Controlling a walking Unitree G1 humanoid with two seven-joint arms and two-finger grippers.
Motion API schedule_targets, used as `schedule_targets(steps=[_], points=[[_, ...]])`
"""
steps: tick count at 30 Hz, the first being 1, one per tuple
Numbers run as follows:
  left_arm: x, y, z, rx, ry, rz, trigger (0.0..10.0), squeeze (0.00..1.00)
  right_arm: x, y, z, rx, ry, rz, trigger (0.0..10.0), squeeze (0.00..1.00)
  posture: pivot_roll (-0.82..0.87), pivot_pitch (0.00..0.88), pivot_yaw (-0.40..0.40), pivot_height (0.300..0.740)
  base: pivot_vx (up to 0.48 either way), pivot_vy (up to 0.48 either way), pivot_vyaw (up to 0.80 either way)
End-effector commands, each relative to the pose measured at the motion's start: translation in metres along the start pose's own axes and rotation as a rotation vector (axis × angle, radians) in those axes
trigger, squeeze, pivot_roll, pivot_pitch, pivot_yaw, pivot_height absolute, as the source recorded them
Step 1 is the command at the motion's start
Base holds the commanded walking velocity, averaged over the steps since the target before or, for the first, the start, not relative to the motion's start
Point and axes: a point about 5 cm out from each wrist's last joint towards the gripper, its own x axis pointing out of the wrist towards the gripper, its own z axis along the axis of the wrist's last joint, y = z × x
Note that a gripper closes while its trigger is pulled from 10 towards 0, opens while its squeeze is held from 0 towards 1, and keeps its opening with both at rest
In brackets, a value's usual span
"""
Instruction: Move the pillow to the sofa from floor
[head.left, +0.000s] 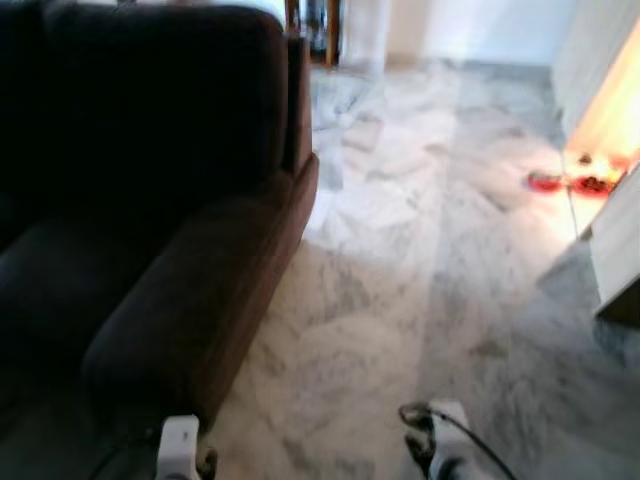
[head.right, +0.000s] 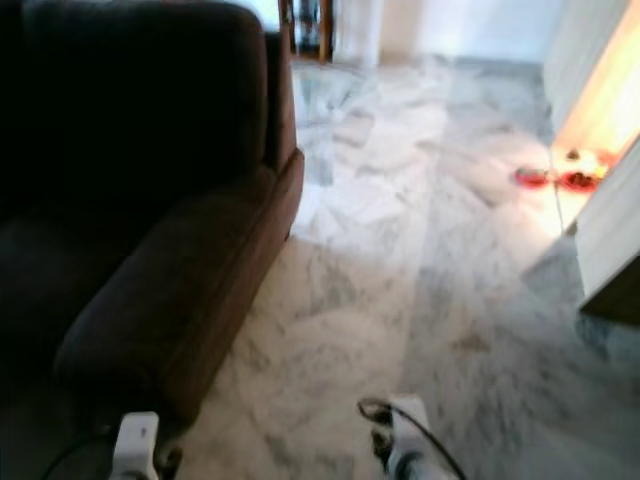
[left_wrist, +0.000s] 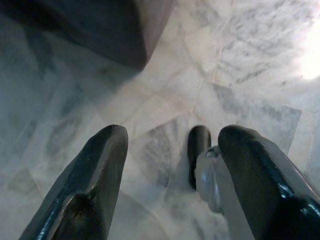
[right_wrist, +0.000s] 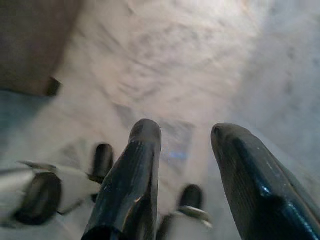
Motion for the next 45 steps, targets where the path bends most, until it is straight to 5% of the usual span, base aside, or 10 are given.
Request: schedule_targets(steps=[1, 12, 17, 45], points=[[-0.0008, -0.0004, -0.0038, -0.009, 0.016, 0.010, 10.0, 0.00, -0.0041, -0.0085, -0.0123, 0.027, 0.033, -0.025, 10.0, 0.00, 0.00, 0.094, 0.011, 0.740, 0.000, 0.244, 0.00], [-0.0013, 0.0000, -0.0062, -0.010, 0.027, 0.017, 10.0, 0.00, -0.0046, -0.0098, -0.0131, -0.029, 0.036, -0.027, 10.0, 0.00, 0.00, 0.099, 0.012, 0.740, 0.000, 0.294, 0.07], [-0.0014, 0.0002, -0.0065, -0.011, 0.028, 0.018, 10.0, 0.00, -0.0051, -0.0101, -0.0160, 0.032, 0.041, -0.037, 10.0, 0.00, 0.00, 0.100, 0.012, 0.740, 0.000, 0.335, 0.48], [-0.0012, 0.0010, -0.0056, -0.008, 0.024, 0.017, 10.0, 0.00, -0.0044, -0.0078, -0.0154, 0.019, 0.040, -0.038, 10.0, 0.00, 0.00, 0.101, 0.017, 0.740, 0.000, 0.339, 0.00]])
